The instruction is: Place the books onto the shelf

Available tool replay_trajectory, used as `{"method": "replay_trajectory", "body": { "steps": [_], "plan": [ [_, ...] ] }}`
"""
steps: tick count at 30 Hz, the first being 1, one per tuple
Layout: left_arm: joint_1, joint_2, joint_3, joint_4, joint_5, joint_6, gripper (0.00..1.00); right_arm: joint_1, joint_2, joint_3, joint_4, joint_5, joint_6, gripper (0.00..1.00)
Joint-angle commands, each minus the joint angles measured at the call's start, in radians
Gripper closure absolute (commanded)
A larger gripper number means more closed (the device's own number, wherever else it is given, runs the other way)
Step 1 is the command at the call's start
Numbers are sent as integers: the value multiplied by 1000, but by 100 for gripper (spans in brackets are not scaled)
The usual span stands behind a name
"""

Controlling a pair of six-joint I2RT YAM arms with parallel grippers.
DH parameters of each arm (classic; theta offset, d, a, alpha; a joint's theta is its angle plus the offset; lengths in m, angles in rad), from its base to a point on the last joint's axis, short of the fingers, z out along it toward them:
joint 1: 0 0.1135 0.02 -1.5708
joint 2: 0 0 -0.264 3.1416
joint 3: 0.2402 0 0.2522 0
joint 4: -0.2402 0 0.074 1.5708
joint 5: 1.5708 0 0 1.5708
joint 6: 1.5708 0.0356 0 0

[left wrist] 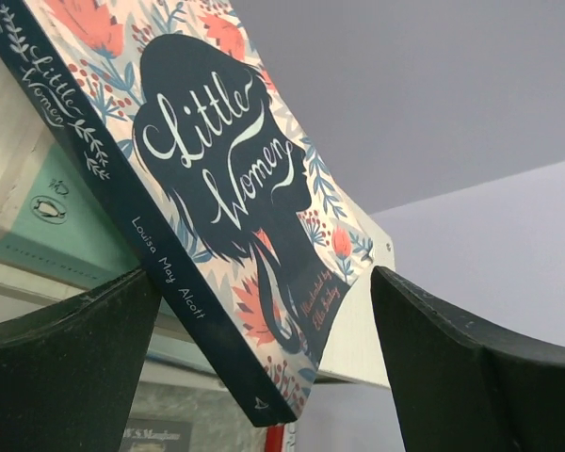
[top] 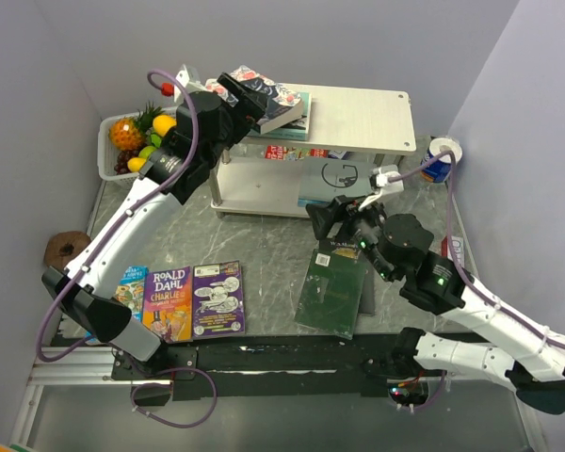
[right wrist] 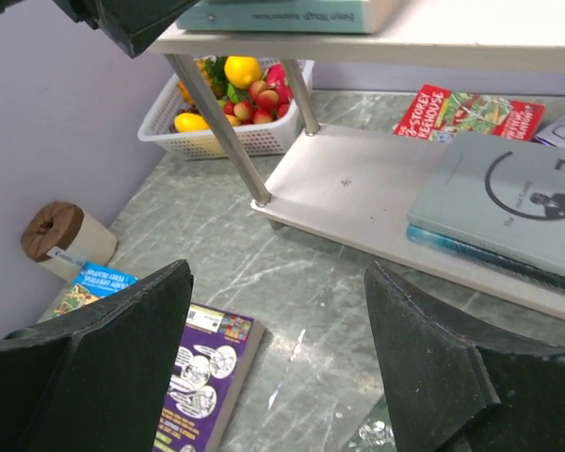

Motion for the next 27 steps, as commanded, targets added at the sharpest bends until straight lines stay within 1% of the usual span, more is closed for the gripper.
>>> {"method": "replay_trajectory", "body": {
  "steps": [1, 3, 5, 8, 12, 13, 16, 17, 20, 23, 27],
  "plan": [
    [3, 29, 115, -73, 52, 89, 4, -10, 54, 102, 110, -46, -26, 23],
    [3, 29, 121, -104, 42, 118, 4, -11, 98, 132, 128, -65, -35, 27],
    [3, 16, 100, -121, 29, 146, 4, -13, 143, 185, 130, -73, -49, 27],
    [3, -15, 45, -102, 42, 198, 4, -13, 197, 232, 131, -72, -69, 23],
    [4, -15, 55, -137, 62, 263, 4, -28, 252, 271, 133, -84, -83, 20],
    [3, -12, 58, -148, 66, 275, 4, -33, 264, 287, 134, -101, -89, 21],
    [3, -17, 61, -147, 71, 290, 4, -40, 322, 332, 128, -112, -119, 33],
    [4, -20, 52, -136, 72, 293, 4, -43, 350, 341, 124, -107, -126, 39],
    [6, -34, 47, -104, 92, 321, 4, -57, 387, 367, 111, -113, -133, 48],
    [6, -35, 81, -139, 69, 327, 4, -69, 401, 372, 114, -127, -129, 54],
    [6, -110, 60, -144, 26, 350, 4, -72, 407, 373, 124, -154, -124, 56]
  ]
}}
